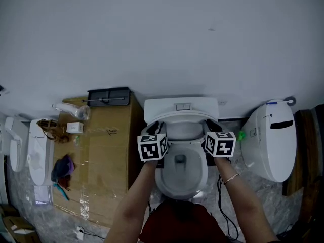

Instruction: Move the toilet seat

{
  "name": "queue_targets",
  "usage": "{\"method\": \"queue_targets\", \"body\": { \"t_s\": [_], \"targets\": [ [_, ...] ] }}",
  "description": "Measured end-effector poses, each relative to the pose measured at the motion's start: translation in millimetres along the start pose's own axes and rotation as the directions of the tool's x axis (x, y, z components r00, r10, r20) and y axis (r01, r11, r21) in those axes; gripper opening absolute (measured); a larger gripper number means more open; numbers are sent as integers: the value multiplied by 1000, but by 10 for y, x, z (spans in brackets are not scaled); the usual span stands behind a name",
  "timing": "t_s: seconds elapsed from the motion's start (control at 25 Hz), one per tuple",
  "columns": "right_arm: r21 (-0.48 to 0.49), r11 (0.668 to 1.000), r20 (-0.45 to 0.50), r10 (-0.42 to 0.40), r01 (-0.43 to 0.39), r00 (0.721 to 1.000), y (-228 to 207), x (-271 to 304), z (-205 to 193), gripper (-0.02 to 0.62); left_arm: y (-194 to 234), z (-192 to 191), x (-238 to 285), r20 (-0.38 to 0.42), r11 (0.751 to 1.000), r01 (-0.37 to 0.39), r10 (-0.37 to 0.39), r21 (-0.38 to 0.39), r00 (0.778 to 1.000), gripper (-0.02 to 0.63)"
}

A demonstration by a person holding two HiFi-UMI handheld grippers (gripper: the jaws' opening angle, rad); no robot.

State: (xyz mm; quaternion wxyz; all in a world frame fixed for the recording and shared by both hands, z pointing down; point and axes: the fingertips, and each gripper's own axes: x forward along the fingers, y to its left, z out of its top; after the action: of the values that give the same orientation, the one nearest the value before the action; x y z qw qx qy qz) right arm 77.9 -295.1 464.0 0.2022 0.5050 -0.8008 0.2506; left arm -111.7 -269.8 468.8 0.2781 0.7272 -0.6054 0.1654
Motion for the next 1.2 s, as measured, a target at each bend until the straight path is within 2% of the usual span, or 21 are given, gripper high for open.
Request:
{"method": "queue_targets", "body": {
  "t_s": [0.2, 0.48, 0.8, 1.2],
  "targets": [
    [10, 1000, 34, 28, -28, 999, 31, -222, 5, 63, -16, 100, -149, 43, 1000, 5, -6, 7, 999, 105],
    [38, 997, 93, 59, -63, 994, 110, -608, -4, 61, -148, 121, -511, 103, 998, 7, -14, 69, 995, 49],
    [-20, 993, 150, 115, -114, 982, 322, -1087, -33, 49, -441, -18, -972, 164, 994, 19, -35, 104, 986, 31],
    [-31, 984, 243, 176, -174, 954, 490, -1728, -101, 21, -788, -111, -1646, 261, 987, 8, -51, 163, 964, 26]
  ]
}}
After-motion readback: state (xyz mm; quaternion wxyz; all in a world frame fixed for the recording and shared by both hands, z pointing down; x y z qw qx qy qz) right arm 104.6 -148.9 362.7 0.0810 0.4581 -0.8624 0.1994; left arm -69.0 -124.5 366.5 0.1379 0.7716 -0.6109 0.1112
